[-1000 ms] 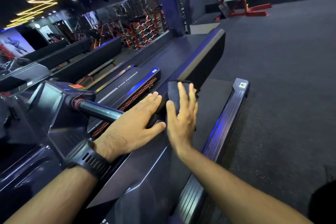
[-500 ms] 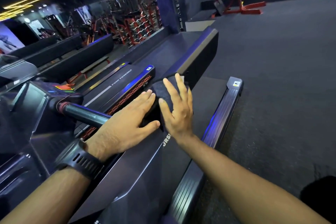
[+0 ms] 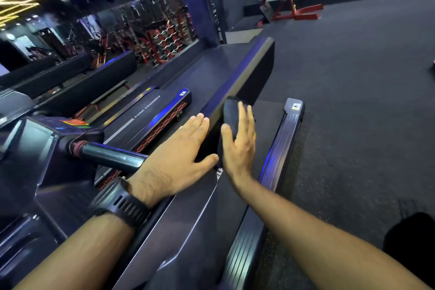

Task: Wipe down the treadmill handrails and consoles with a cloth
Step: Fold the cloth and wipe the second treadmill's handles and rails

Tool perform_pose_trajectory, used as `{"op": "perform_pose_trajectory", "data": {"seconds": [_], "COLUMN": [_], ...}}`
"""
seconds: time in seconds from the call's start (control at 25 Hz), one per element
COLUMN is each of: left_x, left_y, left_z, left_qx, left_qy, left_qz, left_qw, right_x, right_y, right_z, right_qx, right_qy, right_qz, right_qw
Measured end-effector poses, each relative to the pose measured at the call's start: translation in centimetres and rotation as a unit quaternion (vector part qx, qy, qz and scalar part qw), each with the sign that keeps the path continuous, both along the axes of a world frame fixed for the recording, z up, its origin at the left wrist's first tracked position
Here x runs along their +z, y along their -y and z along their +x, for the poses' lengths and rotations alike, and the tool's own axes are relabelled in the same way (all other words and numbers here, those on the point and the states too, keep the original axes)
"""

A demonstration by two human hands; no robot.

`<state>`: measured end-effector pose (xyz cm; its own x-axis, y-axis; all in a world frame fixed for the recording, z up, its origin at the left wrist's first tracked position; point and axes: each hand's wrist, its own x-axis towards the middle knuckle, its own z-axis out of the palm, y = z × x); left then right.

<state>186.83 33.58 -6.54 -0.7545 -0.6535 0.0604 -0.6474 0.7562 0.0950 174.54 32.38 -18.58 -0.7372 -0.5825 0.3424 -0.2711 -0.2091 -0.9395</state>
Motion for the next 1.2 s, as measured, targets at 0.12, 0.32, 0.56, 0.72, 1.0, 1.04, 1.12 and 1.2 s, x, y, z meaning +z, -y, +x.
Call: {"op": "perform_pose_trajectory", "data": {"seconds": [0.12,0.32,0.56,0.72,1.0,1.04,1.12,1.2], "left_x": [-0.1,0.0,0.1,0.1,-0.1,-0.1,-0.1,0.0], "left_y": [0.6,1.2,2.6,3.5,5.3,5.5,6.1,6.4], "left_z": [-0.5,-1.7,-3.8,-5.3,-7.8,-8.0,-8.6,-9.1], "left_qx": [-0.009,0.0,-0.002,-0.002,0.002,0.001,-0.004,0.001], "left_qy": [-0.002,-0.01,0.002,-0.005,-0.007,-0.007,-0.008,-0.003], "left_qz": [-0.006,0.013,0.002,0.007,0.01,0.01,-0.002,0.001], "left_qw": [1.0,1.0,1.0,1.0,1.0,1.0,1.0,1.0], "right_x": [-0.8,0.7,0.7,0.6,1.1,0.7,-0.6,0.3], "right_y": [-0.3,2.6,4.8,3.3,6.7,5.8,5.7,8.3], "right_z": [-0.7,-3.0,-6.7,-4.9,-9.3,-8.3,-9.0,-12.5], "right_qx": [0.032,-0.01,-0.004,-0.003,-0.018,-0.012,0.03,0.006], "right_qy": [-0.198,0.1,-0.091,-0.037,0.041,-0.032,-0.204,-0.171], "right_qz": [-0.089,0.012,-0.05,-0.024,0.009,-0.012,-0.074,-0.061], "right_qw": [0.976,0.995,0.995,0.999,0.999,0.999,0.976,0.983]}}
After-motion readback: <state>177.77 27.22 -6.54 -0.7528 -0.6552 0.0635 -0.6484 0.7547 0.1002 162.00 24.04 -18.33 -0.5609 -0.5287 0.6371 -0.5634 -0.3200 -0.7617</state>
